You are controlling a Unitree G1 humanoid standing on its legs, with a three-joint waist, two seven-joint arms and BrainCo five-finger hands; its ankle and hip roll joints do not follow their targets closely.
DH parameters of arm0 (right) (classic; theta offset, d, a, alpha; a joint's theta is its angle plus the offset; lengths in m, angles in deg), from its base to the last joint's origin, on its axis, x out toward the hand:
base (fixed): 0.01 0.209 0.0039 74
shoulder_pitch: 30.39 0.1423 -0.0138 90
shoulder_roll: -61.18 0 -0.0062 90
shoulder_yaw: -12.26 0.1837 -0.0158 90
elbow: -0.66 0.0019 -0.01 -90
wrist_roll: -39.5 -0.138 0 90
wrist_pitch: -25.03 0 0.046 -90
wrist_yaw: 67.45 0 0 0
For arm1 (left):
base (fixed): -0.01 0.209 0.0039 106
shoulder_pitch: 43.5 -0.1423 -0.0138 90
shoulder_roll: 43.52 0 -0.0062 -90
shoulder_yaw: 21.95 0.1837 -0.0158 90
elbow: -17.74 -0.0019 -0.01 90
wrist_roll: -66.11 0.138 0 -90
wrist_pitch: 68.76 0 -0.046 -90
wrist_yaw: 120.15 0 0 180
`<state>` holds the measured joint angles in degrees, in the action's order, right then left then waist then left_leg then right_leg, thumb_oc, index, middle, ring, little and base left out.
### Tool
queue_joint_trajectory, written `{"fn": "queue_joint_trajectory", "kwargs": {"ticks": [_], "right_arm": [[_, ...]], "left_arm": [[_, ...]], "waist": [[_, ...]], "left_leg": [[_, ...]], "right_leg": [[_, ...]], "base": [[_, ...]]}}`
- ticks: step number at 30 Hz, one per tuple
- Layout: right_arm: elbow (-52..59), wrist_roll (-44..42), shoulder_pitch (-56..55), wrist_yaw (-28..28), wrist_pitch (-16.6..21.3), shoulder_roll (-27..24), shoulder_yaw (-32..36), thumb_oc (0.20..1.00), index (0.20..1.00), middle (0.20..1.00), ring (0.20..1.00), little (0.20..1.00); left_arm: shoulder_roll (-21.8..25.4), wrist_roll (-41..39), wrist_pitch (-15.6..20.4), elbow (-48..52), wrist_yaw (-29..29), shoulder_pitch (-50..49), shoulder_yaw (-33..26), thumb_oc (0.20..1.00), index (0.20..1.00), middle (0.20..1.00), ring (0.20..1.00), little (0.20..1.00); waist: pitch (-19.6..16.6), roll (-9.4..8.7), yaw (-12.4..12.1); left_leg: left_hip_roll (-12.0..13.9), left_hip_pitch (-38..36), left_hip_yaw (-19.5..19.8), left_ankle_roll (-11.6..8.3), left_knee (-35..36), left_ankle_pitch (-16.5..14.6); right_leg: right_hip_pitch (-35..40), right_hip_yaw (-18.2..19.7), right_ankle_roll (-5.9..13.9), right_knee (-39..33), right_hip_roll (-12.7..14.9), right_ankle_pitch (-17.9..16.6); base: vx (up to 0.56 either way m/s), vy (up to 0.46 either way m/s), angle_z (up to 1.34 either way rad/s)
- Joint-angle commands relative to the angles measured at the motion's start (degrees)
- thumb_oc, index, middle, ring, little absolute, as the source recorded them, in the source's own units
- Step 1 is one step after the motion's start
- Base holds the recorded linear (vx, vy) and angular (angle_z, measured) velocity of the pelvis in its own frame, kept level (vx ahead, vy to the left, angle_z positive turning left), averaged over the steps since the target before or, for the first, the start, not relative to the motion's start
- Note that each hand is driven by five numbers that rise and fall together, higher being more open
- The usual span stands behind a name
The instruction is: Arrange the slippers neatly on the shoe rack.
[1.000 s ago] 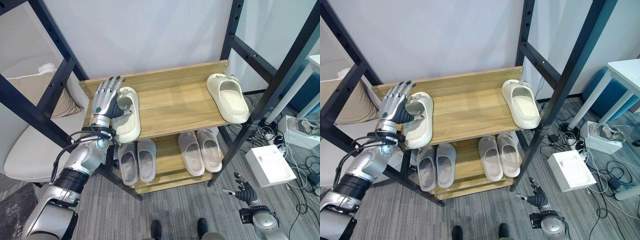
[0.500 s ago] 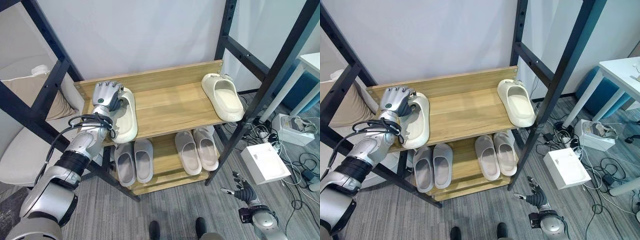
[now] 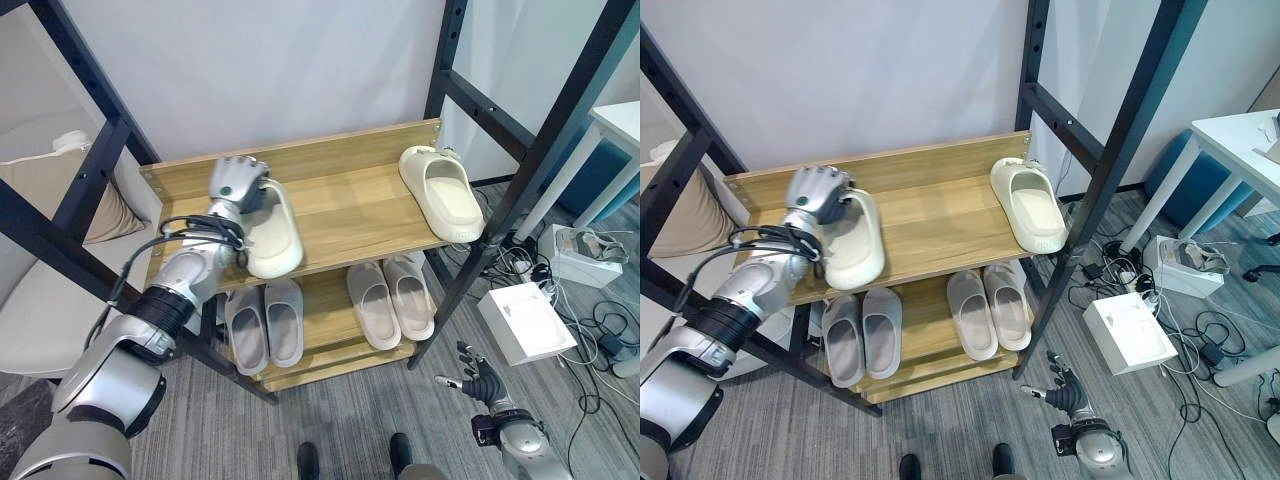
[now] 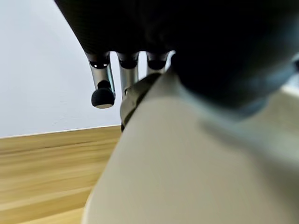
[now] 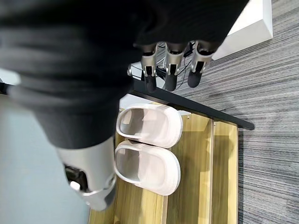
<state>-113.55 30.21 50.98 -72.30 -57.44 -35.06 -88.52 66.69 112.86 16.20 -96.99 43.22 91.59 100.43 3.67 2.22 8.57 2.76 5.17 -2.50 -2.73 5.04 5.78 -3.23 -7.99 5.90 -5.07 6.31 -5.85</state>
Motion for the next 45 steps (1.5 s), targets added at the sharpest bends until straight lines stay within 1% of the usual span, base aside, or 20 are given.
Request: {"fn": "queue_joint_trajectory", "kwargs": {"ticks": [1, 3, 5, 10, 14, 17, 18, 19, 22, 26, 29, 32, 33, 34, 35, 36, 37, 41, 44, 45], "right_arm": [[4.3, -1.7, 3.5, -0.1, 3.5, -0.7, 0.7, 1.000, 1.000, 1.000, 1.000, 1.000], [4.3, -1.9, 3.8, -0.1, 3.5, -0.9, 0.2, 1.000, 1.000, 1.000, 1.000, 1.000], [4.3, -2.1, 4.0, -0.1, 3.5, -1.1, 0.0, 1.000, 1.000, 1.000, 1.000, 1.000], [4.5, -2.9, 3.7, -0.1, 3.7, -1.8, 0.0, 1.000, 1.000, 1.000, 1.000, 1.000], [5.0, -3.6, 3.3, -0.2, 3.9, -2.4, 0.5, 1.000, 1.000, 1.000, 1.000, 1.000], [5.7, -4.3, 3.1, -0.3, 4.2, -2.9, 0.8, 1.000, 1.000, 1.000, 1.000, 1.000], [6.2, -4.4, 3.1, -0.4, 4.3, -3.4, 1.0, 1.000, 1.000, 1.000, 1.000, 1.000], [6.2, -4.4, 3.1, -0.4, 4.3, -3.4, 1.1, 1.000, 1.000, 1.000, 1.000, 1.000], [6.8, -4.6, 2.9, -0.4, 4.5, -3.6, 1.3, 1.000, 1.000, 1.000, 1.000, 1.000], [7.0, -4.9, 2.7, -0.3, 4.5, -3.5, 1.4, 1.000, 1.000, 1.000, 1.000, 1.000], [7.0, -4.9, 2.4, -0.3, 4.5, -3.3, 1.3, 1.000, 1.000, 1.000, 1.000, 1.000], [6.8, -4.9, 2.0, -0.1, 4.3, -2.9, 1.2, 1.000, 1.000, 1.000, 1.000, 1.000], [6.7, -4.9, 2.0, 0.0, 4.3, -2.8, 1.1, 1.000, 1.000, 1.000, 1.000, 1.000], [6.7, -4.9, 1.9, 0.0, 4.3, -2.8, 1.0, 1.000, 1.000, 1.000, 1.000, 1.000], [6.7, -4.7, 1.8, 0.1, 4.2, -2.7, 0.7, 1.000, 1.000, 1.000, 1.000, 1.000], [6.7, -4.7, 1.8, 0.1, 4.2, -2.7, 0.7, 1.000, 1.000, 1.000, 1.000, 1.000], [6.7, -4.7, 1.8, 0.2, 4.2, -2.6, 0.5, 1.000, 1.000, 1.000, 1.000, 1.000], [6.5, -4.6, 1.9, 0.6, 3.8, -2.1, 0.2, 1.000, 1.000, 1.000, 1.000, 1.000], [6.3, -4.5, 1.8, 1.1, 3.5, -1.7, 0.3, 1.000, 1.000, 1.000, 1.000, 1.000], [6.2, -4.4, 1.6, 1.3, 3.2, -1.4, 0.4, 1.000, 1.000, 1.000, 1.000, 1.000]], "left_arm": [[-1.6, 3.3, 1.9, -0.4, -0.8, 10.2, -1.0, 0.200, 0.200, 0.200, 0.200, 0.200], [-3.4, 3.6, 2.4, -0.1, -0.9, 12.0, 0.5, 0.200, 0.200, 0.200, 0.200, 0.200], [-5.0, 3.1, 2.5, -1.8, -1.2, 13.8, 1.8, 0.200, 0.200, 0.200, 0.200, 0.200], [-8.3, 1.9, 1.8, -6.1, -1.5, 18.1, 4.4, 0.200, 0.200, 0.200, 0.200, 0.200], [-10.8, 1.0, 1.2, -11.5, -1.8, 21.1, 6.4, 0.200, 0.200, 0.200, 0.200, 0.200], [-11.7, -0.2, 0.5, -16.7, -2.3, 23.6, 7.6, 0.200, 0.200, 0.200, 0.200, 0.200], [-12.0, -1.1, -0.3, -20.0, -2.5, 25.2, 8.0, 0.200, 0.200, 0.200, 0.200, 0.200], [-12.1, -1.2, -0.2, -20.3, -2.6, 25.4, 8.1, 0.200, 0.200, 0.200, 0.200, 0.200], [-12.0, -3.0, -1.3, -24.3, -3.0, 26.9, 7.6, 0.200, 0.200, 0.200, 0.200, 0.200], [-12.4, -4.8, -2.4, -28.5, -3.2, 27.7, 6.8, 0.200, 0.200, 0.200, 0.200, 0.200], [-13.1, -5.3, -2.7, -29.8, -3.4, 27.6, 6.3, 0.200, 0.200, 0.200, 0.200, 0.200], [-14.2, -5.3, -2.9, -29.8, -2.9, 26.9, 5.7, 0.200, 0.200, 0.200, 0.200, 0.200], [-14.5, -5.3, -3.0, -29.6, -2.7, 26.8, 5.7, 0.225, 0.225, 0.225, 0.225, 0.225], [-14.9, -5.3, -3.0, -29.4, -2.7, 26.6, 5.6, 0.307, 0.307, 0.307, 0.307, 0.307], [-15.5, -5.8, -3.1, -29.1, -2.7, 26.2, 5.0, 0.520, 0.520, 0.520, 0.520, 0.520], [-15.5, -5.8, -3.1, -29.0, -2.6, 26.1, 5.0, 0.846, 0.846, 0.846, 0.846, 0.846], [-15.7, -5.9, -3.1, -28.8, -2.7, 26.1, 4.7, 1.000, 1.000, 1.000, 1.000, 1.000], [-15.7, -6.4, -2.9, -24.7, -2.4, 25.2, 3.3, 1.000, 1.000, 1.000, 1.000, 1.000], [-14.9, -5.7, -2.5, -19.2, -1.5, 23.6, 2.0, 1.000, 1.000, 1.000, 1.000, 1.000], [-14.1, -5.1, -2.2, -15.3, -1.2, 22.7, 1.0, 1.000, 1.000, 1.000, 1.000, 1.000]], "waist": [[4.2, -0.48, 1.3], [4.2, -0.29, 1.7], [4.2, -0.18, 2.0], [4.2, 0.28, 3.8], [4.1, 0.80, 5.4], [4.3, 1.11, 6.5], [4.4, 1.24, 7.5], [4.4, 1.26, 7.4], [4.6, 1.37, 8.4], [4.9, 1.49, 9.0], [5.0, 1.48, 9.1], [5.0, 1.37, 8.6], [5.1, 1.34, 8.5], [5.0, 1.34, 8.3], [5.1, 1.23, 8.0], [5.1, 1.23, 8.0], [5.1, 1.16, 7.8], [4.9, 0.85, 6.8], [4.8, 0.48, 5.8], [4.8, 0.33, 5.1]], "left_leg": [[0.2, -7.6, -0.9, -1.35, 0.0, -7.7], [0.2, -7.6, -1.0, -1.36, 0.0, -7.6], [0.3, -7.6, -1.2, -1.36, 0.0, -7.6], [0.4, -7.6, -2.4, -1.47, 0.0, -7.6], [0.7, -7.5, -3.6, -1.67, 0.0, -7.5], [0.9, -7.3, -4.4, -1.81, 0.0, -7.4], [1.0, -7.2, -4.9, -1.92, 0.0, -7.4], [1.1, -7.2, -4.9, -1.93, 0.0, -7.4], [1.2, -7.2, -5.7, -2.02, 0.0, -7.4], [1.4, -7.4, -6.4, -2.12, 0.0, -7.4], [1.5, -7.6, -6.4, -2.17, 0.0, -7.5], [1.4, -7.9, -5.8, -2.15, 0.0, -7.5], [1.4, -7.9, -5.5, -2.14, 0.0, -7.5], [1.3, -8.0, -5.3, -2.12, 0.0, -7.5], [1.3, -8.1, -4.9, -2.09, 0.0, -7.4], [1.3, -8.2, -4.9, -2.10, 0.0, -7.4], [1.3, -8.2, -4.7, -2.09, 0.0, -7.4], [1.3, -8.4, -4.1, -1.98, 0.0, -7.5], [1.2, -8.5, -3.3, -1.88, 0.0, -7.6], [1.2, -8.5, -3.0, -1.87, 0.0, -7.5]], "right_leg": [[3.7, -3.3, 3.03, 0.1, -0.1, 6.3], [3.7, -3.1, 3.03, 0.1, -0.1, 6.3], [3.5, -2.9, 3.02, 0.1, -0.2, 6.2], [2.8, -1.8, 3.09, 0.1, -0.4, 5.8], [1.8, -0.6, 3.06, 0.1, -0.6, 5.6], [1.1, 0.2, 3.04, 0.1, -0.8, 5.4], [0.7, 0.7, 3.05, 0.1, -0.9, 5.3], [0.6, 0.7, 3.04, 0.1, -0.9, 5.3], [0.1, 1.2, 3.06, 0.1, -1.0, 5.2], [-0.2, 1.8, 3.02, 0.1, -1.2, 5.2], [0.1, 1.6, 2.99, 0.1, -1.2, 5.3], [0.9, 1.1, 2.84, 0.1, -1.3, 5.7], [1.1, 0.9, 2.81, 0.1, -1.3, 5.8], [1.4, 0.8, 2.75, 0.1, -1.3, 5.9], [1.9, 0.2, 2.66, 0.1, -1.2, 6.1], [1.9, 0.2, 2.66, 0.1, -1.2, 6.1], [2.1, 0.0, 2.62, 0.1, -1.2, 6.2], [2.7, -0.8, 2.54, 0.1, -1.2, 6.3], [3.2, -1.4, 2.40, 0.1, -1.2, 6.6], [3.5, -1.9, 2.33, 0.1, -1.1, 6.6]], "base": [[0.00, 0.000, 0.00], [0.00, -0.005, -0.02], [0.00, 0.000, 0.00], [0.00, -0.015, -0.06], [0.01, -0.019, -0.15], [0.01, -0.023, -0.18], [0.00, -0.019, -0.20], [0.01, -0.023, -0.14], [0.02, -0.018, -0.04], [0.02, -0.019, -0.15], [0.02, -0.015, -0.07], [0.00, 0.000, 0.00], [0.01, -0.013, 0.04], [0.01, -0.012, 0.06], [0.01, -0.010, 0.07], [0.00, -0.007, 0.09], [0.00, -0.002, 0.11], [0.00, -0.005, 0.08], [-0.01, -0.003, 0.04], [-0.02, -0.001, 0.09]]}}
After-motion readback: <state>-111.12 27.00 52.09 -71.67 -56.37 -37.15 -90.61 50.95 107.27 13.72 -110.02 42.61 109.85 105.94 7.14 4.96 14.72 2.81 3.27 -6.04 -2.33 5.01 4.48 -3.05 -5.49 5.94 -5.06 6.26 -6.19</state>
